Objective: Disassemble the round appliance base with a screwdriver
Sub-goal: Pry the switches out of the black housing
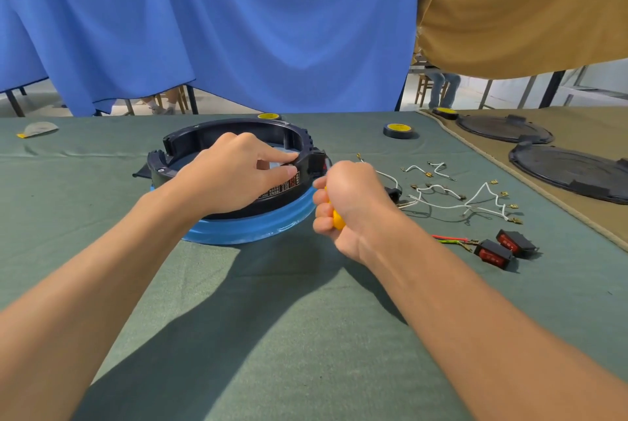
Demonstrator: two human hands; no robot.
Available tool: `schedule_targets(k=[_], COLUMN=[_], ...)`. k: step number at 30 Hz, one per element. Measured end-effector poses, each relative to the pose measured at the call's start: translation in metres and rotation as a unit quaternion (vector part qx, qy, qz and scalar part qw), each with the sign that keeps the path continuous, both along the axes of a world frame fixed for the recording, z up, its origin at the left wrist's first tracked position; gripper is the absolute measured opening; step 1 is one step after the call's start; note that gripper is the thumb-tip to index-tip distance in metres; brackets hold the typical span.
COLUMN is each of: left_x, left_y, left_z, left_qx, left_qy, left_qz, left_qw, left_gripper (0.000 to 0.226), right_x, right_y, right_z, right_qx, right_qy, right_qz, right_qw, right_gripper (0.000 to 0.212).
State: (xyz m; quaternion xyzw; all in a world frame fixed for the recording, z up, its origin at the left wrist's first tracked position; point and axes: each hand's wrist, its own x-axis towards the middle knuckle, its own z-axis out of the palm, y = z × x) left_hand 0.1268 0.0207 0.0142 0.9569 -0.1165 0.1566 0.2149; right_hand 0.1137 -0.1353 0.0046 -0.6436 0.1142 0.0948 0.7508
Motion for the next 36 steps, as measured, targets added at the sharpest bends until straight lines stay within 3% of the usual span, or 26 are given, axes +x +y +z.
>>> schedule_targets(k=[8,16,21,36], left_x=[-0.002,-0.003,-0.003,-0.001], left_y=[-0.001,-0.001,0.001,0.001], left_z=[0.002,0.002,0.001,0.001], left_qx=[0.0,0.001,-0.002,0.003], left_qy=[0.006,0.011,0.007,0.014], left_qz=[0.004,0.008,0.001,0.004], left_qw=[1.0,1.0,1.0,1.0], left_gripper=[0.029,0.029,0.026,0.028], right_x=[-0.012,0.006,0.008,-0.015], right_y=[0.008,-0.014,-0.017,0.01], right_z=[0.001,-0.003,-0.001,0.002], right_qx=[-0.002,0.041,0.049,0.024], right_qy=[0.038,0.019,0.052,0.049], right_qz=[0.051,0.03,0.029,0.045], right_qw=[0.998,0.999,0.997,0.997], right_gripper=[0.023,0.024,0.026,0.024])
